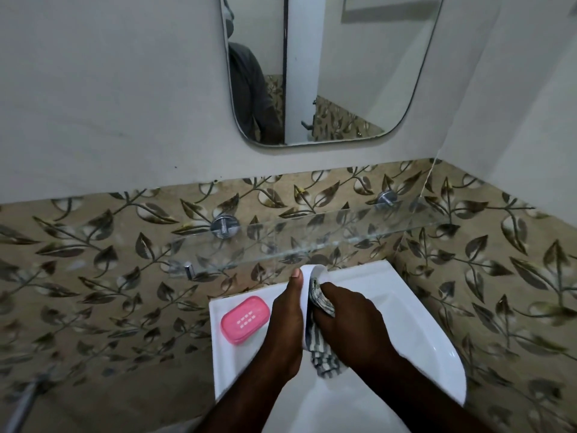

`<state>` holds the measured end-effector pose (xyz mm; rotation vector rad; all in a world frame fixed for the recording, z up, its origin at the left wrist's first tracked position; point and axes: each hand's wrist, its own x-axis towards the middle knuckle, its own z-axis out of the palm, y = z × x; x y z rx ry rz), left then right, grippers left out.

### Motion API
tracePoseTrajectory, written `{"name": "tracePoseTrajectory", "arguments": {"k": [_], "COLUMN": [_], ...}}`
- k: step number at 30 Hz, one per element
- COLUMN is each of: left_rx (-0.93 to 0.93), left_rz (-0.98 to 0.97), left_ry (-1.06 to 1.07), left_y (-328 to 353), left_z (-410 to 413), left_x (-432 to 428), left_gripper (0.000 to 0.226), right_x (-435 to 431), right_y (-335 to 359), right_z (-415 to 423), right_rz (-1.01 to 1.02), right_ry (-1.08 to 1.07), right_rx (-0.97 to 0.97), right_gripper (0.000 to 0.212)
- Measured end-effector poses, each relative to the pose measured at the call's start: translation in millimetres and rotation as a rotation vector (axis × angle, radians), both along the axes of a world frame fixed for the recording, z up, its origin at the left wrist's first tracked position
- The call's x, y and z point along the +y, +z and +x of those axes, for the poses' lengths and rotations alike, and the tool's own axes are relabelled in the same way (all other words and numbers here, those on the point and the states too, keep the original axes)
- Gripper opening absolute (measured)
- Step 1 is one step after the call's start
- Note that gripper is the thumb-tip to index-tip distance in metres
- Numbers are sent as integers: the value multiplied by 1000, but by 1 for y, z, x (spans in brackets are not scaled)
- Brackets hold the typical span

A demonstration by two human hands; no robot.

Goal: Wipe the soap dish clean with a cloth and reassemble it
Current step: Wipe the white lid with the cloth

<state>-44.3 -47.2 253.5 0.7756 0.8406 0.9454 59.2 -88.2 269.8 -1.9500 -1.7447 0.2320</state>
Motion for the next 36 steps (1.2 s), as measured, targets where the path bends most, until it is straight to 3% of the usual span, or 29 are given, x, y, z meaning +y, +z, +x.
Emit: {"name": "tracePoseTrajectory", "arguments": {"k": [3,6,8,10,12,15,18,21,26,30,32,34,36], "left_rx": [24,22,2,-46,-60,-17,37,84,31,-52,-86,-98,-85], "left_rz": [51,76,61,29,13,10,-6,41,29,-58,-85,-77,-96], "left_ry": [42,36,-1,-50,-84,-87,-46,25,-45,-80,-83,-79,-88], "left_y": [2,-1,1,4,4,-2,-6,-4,1,2,-3,-7,-7], "left_z": [0,1,3,6,8,8,9,6,0,3,3,1,-1], "left_x": [4,5,3,1,1,-1,-4,-2,-9,-5,-5,-5,-3], "left_gripper": [46,44,51,57,60,64,59,48,42,57,52,51,57], "right_x": [-7,-14,-11,-3,5,6,0,-7,-27,-25,-20,-19,-19], "right_y": [4,19,26,24,15,4,7,4,15,25,29,34,34], "right_z": [-2,1,-1,-1,4,18,17,10,20,24,31,41,46], "right_rz": [-145,-279,-168,47,169,85,-35,-177,-490,-294,-186,-186,-171], "right_ry": [83,166,133,53,30,13,8,92,166,106,23,-33,-34], "right_rx": [228,697,878,785,478,-58,-126,146,890,1210,1346,1571,1623], "right_gripper": [16,17,13,12,8,18,14,17,11,19,26,27,19]}}
